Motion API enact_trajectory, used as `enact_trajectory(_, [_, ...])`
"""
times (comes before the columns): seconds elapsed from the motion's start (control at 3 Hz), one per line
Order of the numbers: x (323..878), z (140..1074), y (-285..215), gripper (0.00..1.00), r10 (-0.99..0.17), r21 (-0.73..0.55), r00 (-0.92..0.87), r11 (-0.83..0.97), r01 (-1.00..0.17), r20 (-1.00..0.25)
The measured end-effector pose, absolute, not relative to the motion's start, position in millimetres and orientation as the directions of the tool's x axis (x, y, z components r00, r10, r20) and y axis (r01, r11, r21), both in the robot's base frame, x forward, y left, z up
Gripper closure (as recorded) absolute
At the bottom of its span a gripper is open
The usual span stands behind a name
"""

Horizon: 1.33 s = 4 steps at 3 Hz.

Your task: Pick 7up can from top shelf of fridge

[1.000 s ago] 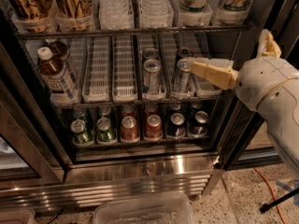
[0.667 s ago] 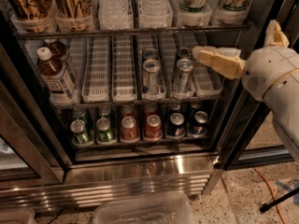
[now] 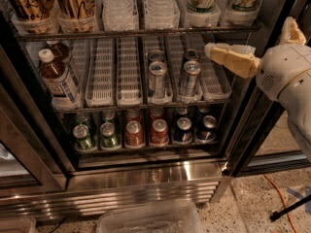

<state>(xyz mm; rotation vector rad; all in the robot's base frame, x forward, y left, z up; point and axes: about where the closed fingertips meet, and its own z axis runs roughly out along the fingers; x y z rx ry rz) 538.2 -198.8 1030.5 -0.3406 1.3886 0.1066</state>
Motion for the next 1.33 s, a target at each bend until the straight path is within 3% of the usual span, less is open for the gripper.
enact_trajectory(0.33, [546.8,1037.2,-208.1,0.0,-0.125,-0.175,0.197,0.95,-0.259,-0.972])
enact_trajectory(0.67, [548.5,1038.6,-209.8,0.08,-0.125,-0.175,0.2,0.951,-0.256,-0.972])
enact_trajectory(1.0, [554.4,1041.1,-212.4,0.23,-0.113,-0.164,0.2,0.953,-0.255,-0.973])
enact_trajectory(1.33, [563.0,1042.9,-212.4,0.23,-0.109,-0.161,0.204,0.953,-0.259,-0.973])
